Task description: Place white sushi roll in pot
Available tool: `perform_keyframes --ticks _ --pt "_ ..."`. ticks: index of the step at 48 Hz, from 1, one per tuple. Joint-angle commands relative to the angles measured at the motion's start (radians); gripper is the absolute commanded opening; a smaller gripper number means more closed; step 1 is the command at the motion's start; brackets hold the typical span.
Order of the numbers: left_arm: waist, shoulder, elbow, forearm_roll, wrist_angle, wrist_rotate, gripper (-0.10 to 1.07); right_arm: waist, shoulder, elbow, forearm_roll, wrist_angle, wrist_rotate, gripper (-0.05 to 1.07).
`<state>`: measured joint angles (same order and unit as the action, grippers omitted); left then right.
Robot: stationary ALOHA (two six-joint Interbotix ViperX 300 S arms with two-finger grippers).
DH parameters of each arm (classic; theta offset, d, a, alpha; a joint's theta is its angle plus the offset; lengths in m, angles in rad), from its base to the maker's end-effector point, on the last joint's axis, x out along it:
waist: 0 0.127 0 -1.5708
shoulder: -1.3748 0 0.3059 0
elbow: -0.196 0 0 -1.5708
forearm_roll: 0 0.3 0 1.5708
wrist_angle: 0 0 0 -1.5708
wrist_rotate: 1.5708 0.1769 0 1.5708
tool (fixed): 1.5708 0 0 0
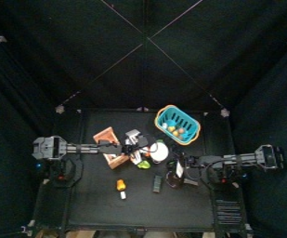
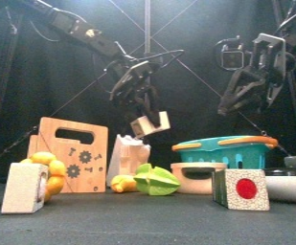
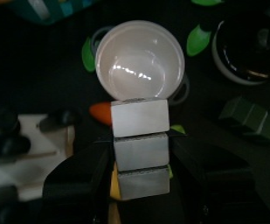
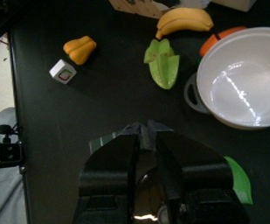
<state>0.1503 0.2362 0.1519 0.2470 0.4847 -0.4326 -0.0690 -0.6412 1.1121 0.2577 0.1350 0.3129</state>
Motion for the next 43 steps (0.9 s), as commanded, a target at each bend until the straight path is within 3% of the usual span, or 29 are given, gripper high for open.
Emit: perform_keyframes --ticks 1,18,43 --pt "0.005 0.034 -0.087 -0.015 0.023 0.003 0.68 -0.003 -0.040 0.003 0.012 0.000 -0.002 0.59" --pt "0.041 0.184 -0.218 -0.064 -0.017 0.002 0.68 -0.003 -0.044 0.029 -0.005 0.006 -0.003 0.59" --pt "0.032 0.166 -0.227 -0.083 0.031 0.061 0.75 -0.003 -0.044 0.028 -0.008 0.006 -0.003 0.59"
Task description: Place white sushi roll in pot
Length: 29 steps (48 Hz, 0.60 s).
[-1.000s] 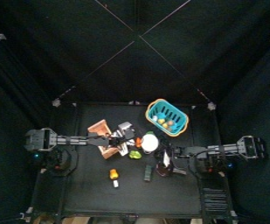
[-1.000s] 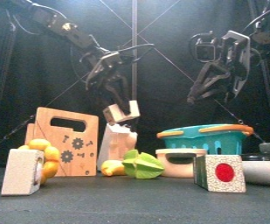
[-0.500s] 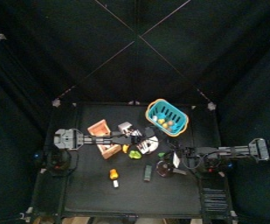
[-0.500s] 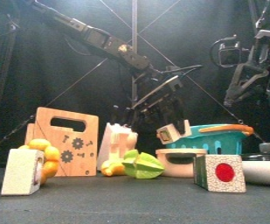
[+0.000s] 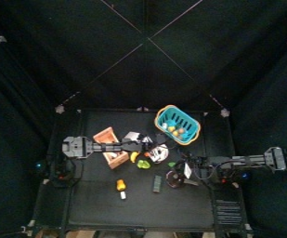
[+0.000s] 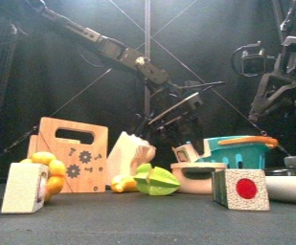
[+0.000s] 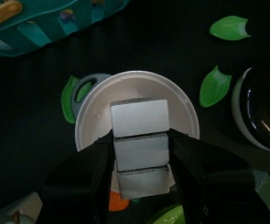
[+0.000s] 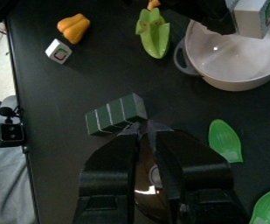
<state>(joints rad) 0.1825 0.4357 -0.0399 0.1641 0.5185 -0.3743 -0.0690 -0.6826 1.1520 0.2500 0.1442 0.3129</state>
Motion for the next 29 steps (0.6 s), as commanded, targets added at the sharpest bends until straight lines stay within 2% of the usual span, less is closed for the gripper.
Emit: perform_keyframes --ticks 1,11,29 --pt "0.000 -0.034 -0.037 0.000 -0.003 0.003 0.76 -0.003 -0.003 -0.012 0.000 -0.003 -0.003 0.59" --pt "0.000 -0.040 -0.038 0.002 -0.005 0.003 0.88 -0.003 -0.003 -0.012 -0.002 -0.003 -0.003 0.59" --pt "0.000 -0.077 -0.034 0.028 -0.025 0.002 0.88 -0.003 -0.003 -0.012 -0.003 -0.003 -0.003 0.59"
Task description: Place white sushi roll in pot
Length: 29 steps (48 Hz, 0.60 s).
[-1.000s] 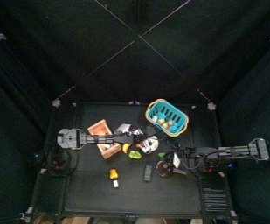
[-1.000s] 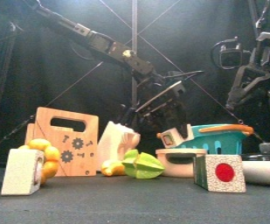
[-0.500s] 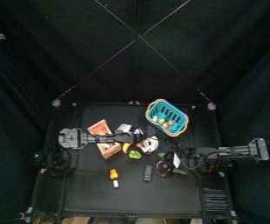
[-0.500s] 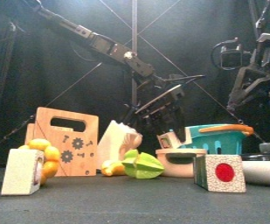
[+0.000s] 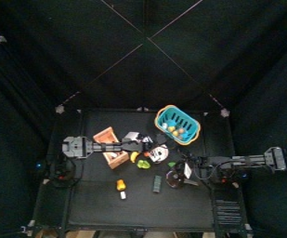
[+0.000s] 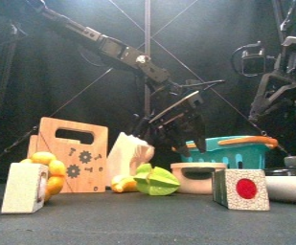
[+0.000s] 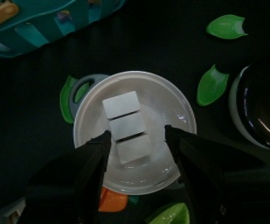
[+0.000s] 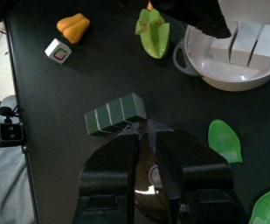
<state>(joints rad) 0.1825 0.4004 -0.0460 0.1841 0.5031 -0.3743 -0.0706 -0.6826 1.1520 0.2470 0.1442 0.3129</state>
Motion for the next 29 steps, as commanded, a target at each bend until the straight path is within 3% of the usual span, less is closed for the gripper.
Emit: perform_keyframes --ticks 1,23,29 --pt "-0.002 -0.041 -0.029 0.008 -0.009 0.002 0.88 -0.002 -0.003 -0.012 0.000 -0.003 -0.003 0.59" --pt "-0.035 -0.095 -0.005 0.040 -0.009 0.003 0.88 -0.002 -0.003 -0.009 -0.002 -0.003 -0.005 0.59" --pt "-0.048 -0.133 0.038 0.038 -0.009 0.003 0.88 -0.002 -0.003 -0.011 -0.029 -0.003 -0.003 0.58"
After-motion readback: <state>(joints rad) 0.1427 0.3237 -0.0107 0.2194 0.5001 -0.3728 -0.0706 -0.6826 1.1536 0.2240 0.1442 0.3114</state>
